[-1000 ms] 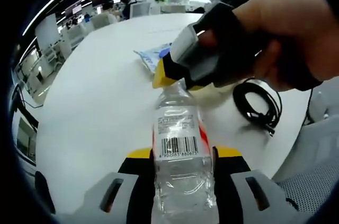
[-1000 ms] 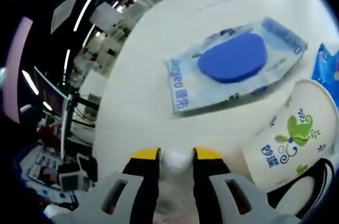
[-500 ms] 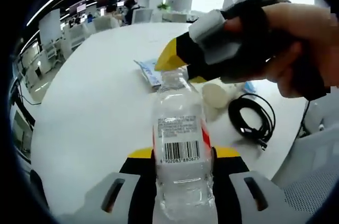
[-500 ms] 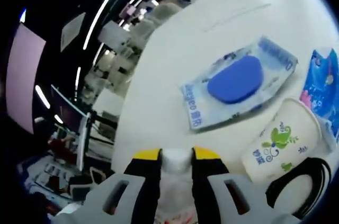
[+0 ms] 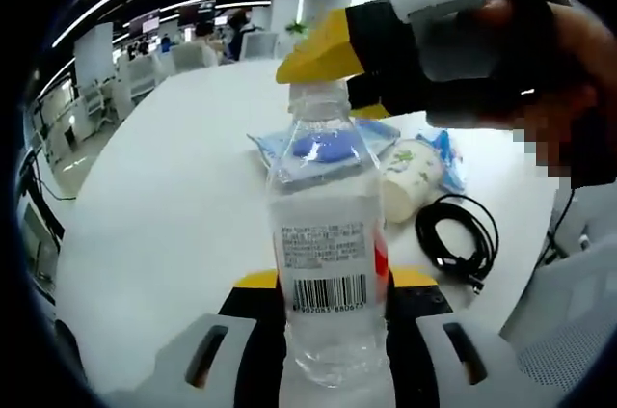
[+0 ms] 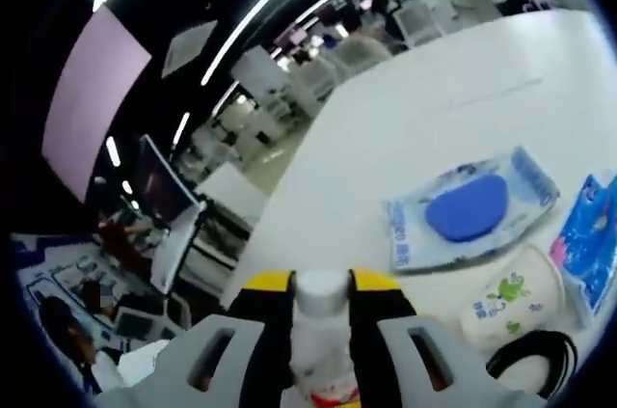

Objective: Arrange the tabletop items into an orderly group along one side of the table until the central work area is clear of visible clutter.

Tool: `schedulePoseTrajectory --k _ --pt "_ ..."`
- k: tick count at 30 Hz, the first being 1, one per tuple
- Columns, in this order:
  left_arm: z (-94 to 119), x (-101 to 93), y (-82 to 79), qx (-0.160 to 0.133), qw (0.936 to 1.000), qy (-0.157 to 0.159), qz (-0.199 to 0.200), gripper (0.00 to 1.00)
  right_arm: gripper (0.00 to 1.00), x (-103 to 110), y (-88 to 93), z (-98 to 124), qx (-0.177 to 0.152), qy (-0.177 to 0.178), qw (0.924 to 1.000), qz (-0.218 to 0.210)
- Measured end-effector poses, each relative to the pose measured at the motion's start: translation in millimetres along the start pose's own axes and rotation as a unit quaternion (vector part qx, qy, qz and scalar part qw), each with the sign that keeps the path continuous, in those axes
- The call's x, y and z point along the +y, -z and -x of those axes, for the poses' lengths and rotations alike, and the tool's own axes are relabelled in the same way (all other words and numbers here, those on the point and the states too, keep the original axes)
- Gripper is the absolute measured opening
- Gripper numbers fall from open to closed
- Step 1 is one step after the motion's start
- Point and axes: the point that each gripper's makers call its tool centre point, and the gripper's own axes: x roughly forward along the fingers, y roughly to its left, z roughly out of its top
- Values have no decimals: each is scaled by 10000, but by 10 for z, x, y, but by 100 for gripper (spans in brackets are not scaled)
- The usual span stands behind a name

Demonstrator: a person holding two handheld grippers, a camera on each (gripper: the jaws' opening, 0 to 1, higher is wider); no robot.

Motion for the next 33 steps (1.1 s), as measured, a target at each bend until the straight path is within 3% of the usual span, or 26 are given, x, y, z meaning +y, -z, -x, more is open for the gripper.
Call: schedulePoseTrajectory --k 8,15,18,27,33 --pt "-14 -15 -50 -216 9997 79 15 37 18 248 -19 116 -234 -417 9950 882" --pt "7 -18 -32 -362 9992 164 -33 37 18 464 71 233 -339 -798 9815 1705" --pt "8 -33 -24 -446 9986 240 -123 37 18 552 128 294 -413 -1001 9705 2154" --pt "7 -80 -2 -549 9974 375 -294 37 18 619 247 405 -576 -1417 9530 2615" --pt "10 -103 9 -683 9959 419 -417 38 19 631 337 438 -500 -1636 9455 2770"
